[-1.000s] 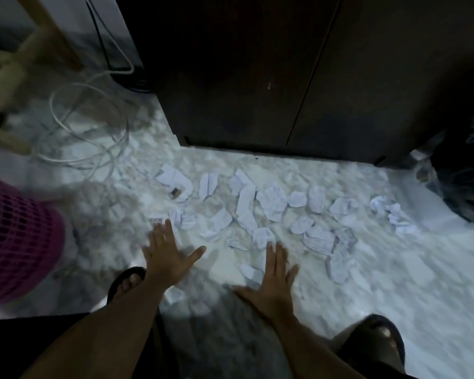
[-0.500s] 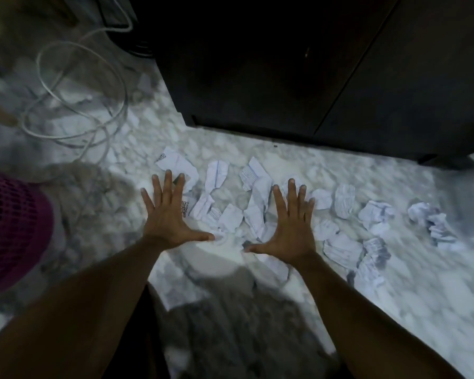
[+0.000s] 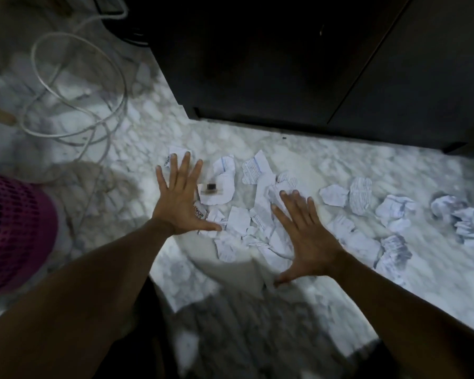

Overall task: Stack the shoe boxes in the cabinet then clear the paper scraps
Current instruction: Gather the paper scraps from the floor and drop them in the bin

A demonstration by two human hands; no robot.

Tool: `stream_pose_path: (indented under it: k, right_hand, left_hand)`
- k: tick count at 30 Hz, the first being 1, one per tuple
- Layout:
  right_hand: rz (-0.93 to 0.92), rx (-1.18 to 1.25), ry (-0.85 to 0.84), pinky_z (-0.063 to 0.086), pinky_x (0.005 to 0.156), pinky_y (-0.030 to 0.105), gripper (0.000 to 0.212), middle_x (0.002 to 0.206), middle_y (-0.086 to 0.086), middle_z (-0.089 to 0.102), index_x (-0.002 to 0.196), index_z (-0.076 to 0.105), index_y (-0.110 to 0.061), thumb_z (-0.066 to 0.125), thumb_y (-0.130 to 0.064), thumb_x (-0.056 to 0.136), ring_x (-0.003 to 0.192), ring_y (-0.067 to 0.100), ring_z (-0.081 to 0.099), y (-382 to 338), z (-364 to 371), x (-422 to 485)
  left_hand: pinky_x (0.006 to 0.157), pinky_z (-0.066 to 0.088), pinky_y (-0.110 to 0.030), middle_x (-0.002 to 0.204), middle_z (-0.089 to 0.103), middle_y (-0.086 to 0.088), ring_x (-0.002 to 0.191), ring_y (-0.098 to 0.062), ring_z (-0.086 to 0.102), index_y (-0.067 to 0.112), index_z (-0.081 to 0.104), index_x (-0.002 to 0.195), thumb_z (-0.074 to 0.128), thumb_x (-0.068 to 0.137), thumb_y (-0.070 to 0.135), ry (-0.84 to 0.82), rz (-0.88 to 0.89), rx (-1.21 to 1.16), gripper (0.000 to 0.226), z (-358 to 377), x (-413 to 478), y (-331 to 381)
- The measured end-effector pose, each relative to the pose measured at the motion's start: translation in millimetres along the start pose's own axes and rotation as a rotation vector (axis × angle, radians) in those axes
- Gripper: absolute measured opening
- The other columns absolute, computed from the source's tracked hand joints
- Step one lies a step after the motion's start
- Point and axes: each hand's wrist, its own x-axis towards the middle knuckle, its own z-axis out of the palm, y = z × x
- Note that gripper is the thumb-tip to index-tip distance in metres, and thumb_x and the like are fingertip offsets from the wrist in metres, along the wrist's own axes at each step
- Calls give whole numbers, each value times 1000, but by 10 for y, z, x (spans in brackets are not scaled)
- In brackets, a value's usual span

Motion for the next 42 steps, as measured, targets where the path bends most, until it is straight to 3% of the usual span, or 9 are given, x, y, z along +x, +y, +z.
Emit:
stream_pose_path:
  k: [3,7,15,19,24,28,34,39,42]
  right_hand:
    - [59,26,40,8,120,66,154,166,18,-15,160,-5,-14,50,-104,48,152,42,-15,-85,133,52]
    - [129,88,104,7,121,64,154,166,13,-18,159,-11,-18,53,-103,47,153,36,-16,-91,115,155]
    - [95,44,100,1,121,65,157,165,16,-21,161,-4,-16,52,-104,43,152,39,-20,61,60,351]
    - [94,10,110,4,123,59,147,168,14,-9,161,1,-17,43,-105,51,154,33,-13,80,113,381]
    - [57,10,146,10,123,58,117,166,11,17,156,32,-27,41,-100,64,155,32,4,98,145,409]
    - [32,62,186,12,123,56,100,161,8,30,147,46,-25,42,-92,74,153,30,16,112,161,396]
    - [-15,7,247,15,122,57,68,165,-6,24,141,54,-22,38,-68,94,155,29,15,130,214,401]
    - [-16,-8,299,19,121,57,55,156,-4,43,135,60,-19,31,-53,102,151,32,25,120,238,385]
    - [-14,-55,272,17,121,58,49,155,-2,45,148,46,-24,35,-43,104,151,34,24,128,260,379]
  left_hand:
    - [118,-14,-64,167,-18,-9,153,-33,-21,21,-18,158,37,45,107,-78,-112,-71,153,-63,212,-150]
    - [123,2,-58,169,-5,-5,155,-27,-10,19,-9,160,37,51,107,-122,9,-187,147,-49,188,-101]
    - [117,5,-71,167,-2,-21,152,-47,-8,9,8,161,41,47,107,-3,215,0,154,423,-135,444]
    - [116,10,-70,167,10,-17,153,-47,-1,28,28,158,39,57,104,46,249,90,127,466,-36,555]
    - [117,12,-69,166,20,-15,153,-44,5,35,50,146,42,71,95,79,242,71,96,479,-38,531]
    - [118,13,-66,167,20,-11,154,-40,4,27,50,146,35,86,82,49,229,99,83,466,-35,537]
    - [119,14,-64,164,29,-8,155,-35,9,10,63,120,18,91,78,106,244,-57,87,457,-47,494]
    - [120,21,-58,153,49,-4,153,-30,24,12,64,80,47,100,50,227,167,-176,46,511,-27,532]
    - [122,21,-54,149,52,-5,152,-29,27,10,64,96,55,99,35,244,132,-173,27,525,-16,559]
